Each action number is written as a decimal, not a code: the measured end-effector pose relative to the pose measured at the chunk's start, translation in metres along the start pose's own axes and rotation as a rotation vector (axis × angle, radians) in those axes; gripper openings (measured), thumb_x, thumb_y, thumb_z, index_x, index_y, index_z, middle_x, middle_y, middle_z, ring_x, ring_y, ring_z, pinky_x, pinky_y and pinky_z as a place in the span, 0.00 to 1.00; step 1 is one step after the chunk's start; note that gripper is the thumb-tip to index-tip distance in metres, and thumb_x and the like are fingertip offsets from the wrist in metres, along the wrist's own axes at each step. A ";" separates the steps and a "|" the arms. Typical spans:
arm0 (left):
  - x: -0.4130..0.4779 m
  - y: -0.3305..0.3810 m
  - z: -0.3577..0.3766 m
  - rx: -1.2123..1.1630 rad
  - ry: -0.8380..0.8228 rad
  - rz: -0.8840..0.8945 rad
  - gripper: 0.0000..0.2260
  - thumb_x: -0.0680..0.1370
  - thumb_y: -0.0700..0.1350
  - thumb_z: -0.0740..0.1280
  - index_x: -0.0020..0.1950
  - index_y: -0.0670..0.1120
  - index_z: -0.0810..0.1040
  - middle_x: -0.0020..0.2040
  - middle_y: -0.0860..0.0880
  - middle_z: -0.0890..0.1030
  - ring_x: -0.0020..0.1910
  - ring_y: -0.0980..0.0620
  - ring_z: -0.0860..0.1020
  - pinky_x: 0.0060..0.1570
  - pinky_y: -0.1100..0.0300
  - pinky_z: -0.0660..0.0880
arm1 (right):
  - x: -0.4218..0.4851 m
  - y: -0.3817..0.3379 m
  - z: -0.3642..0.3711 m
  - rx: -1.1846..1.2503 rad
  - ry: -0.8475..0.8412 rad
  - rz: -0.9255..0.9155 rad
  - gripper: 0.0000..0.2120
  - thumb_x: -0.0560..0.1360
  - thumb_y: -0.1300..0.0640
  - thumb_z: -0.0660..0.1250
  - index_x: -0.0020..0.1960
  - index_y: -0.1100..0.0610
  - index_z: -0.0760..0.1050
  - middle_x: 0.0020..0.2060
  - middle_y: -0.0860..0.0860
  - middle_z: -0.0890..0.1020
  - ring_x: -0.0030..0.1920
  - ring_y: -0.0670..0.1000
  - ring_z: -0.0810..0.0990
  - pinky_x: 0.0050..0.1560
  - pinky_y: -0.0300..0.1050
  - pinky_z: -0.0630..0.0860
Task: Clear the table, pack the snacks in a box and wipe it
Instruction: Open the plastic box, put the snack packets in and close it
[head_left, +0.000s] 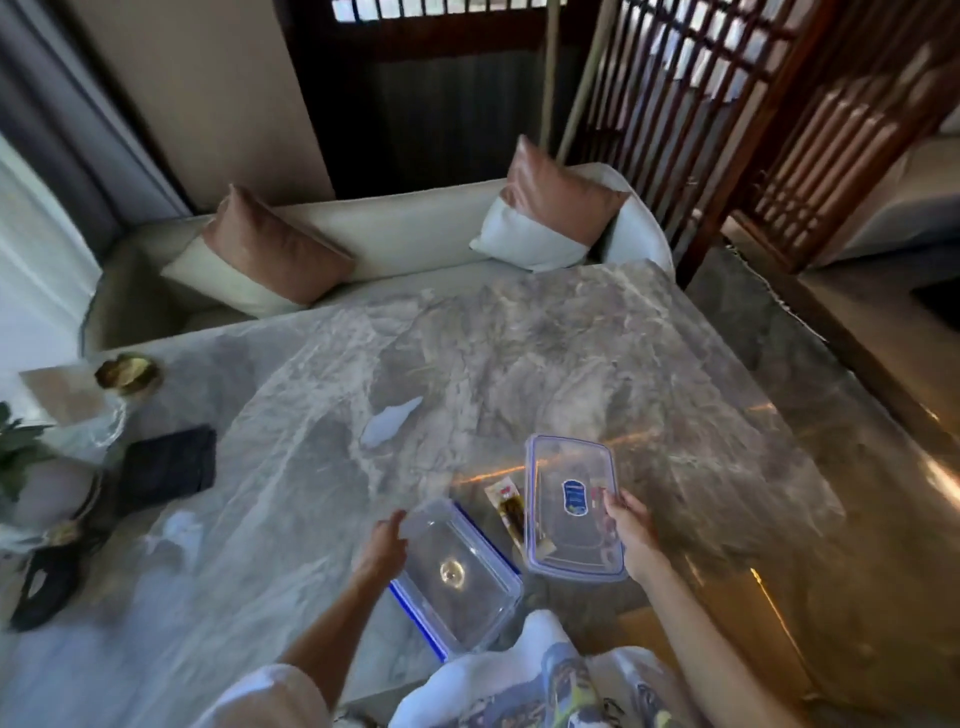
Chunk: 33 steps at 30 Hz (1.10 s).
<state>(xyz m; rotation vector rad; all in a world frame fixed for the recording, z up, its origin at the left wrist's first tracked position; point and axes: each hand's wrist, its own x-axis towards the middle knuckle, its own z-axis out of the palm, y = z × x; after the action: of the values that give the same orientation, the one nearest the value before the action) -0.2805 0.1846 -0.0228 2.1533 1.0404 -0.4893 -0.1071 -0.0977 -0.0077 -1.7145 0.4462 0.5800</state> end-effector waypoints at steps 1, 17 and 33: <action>-0.005 -0.010 0.001 -0.025 0.057 -0.027 0.12 0.75 0.33 0.61 0.53 0.46 0.77 0.59 0.35 0.78 0.57 0.38 0.78 0.53 0.49 0.74 | 0.000 0.002 -0.007 0.005 0.005 0.007 0.14 0.79 0.62 0.62 0.63 0.65 0.76 0.43 0.59 0.81 0.28 0.44 0.74 0.29 0.35 0.71; -0.084 -0.164 -0.011 -0.461 0.407 -0.432 0.08 0.78 0.35 0.59 0.50 0.35 0.78 0.39 0.38 0.78 0.35 0.42 0.76 0.36 0.51 0.73 | -0.054 0.081 0.144 -0.578 -0.202 -0.167 0.17 0.79 0.63 0.61 0.67 0.64 0.73 0.60 0.66 0.79 0.60 0.64 0.77 0.62 0.51 0.71; -0.061 -0.181 -0.051 -0.227 0.155 -0.232 0.23 0.77 0.39 0.65 0.71 0.37 0.64 0.63 0.34 0.74 0.61 0.37 0.75 0.55 0.49 0.72 | -0.084 0.105 0.165 -1.103 -0.177 -0.363 0.31 0.75 0.55 0.68 0.76 0.53 0.62 0.67 0.57 0.67 0.68 0.57 0.67 0.70 0.49 0.64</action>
<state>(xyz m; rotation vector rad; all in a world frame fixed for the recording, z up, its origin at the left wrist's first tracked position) -0.4594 0.2692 -0.0274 1.9033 1.3727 -0.2956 -0.2587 0.0396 -0.0666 -2.6604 -0.4152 0.7601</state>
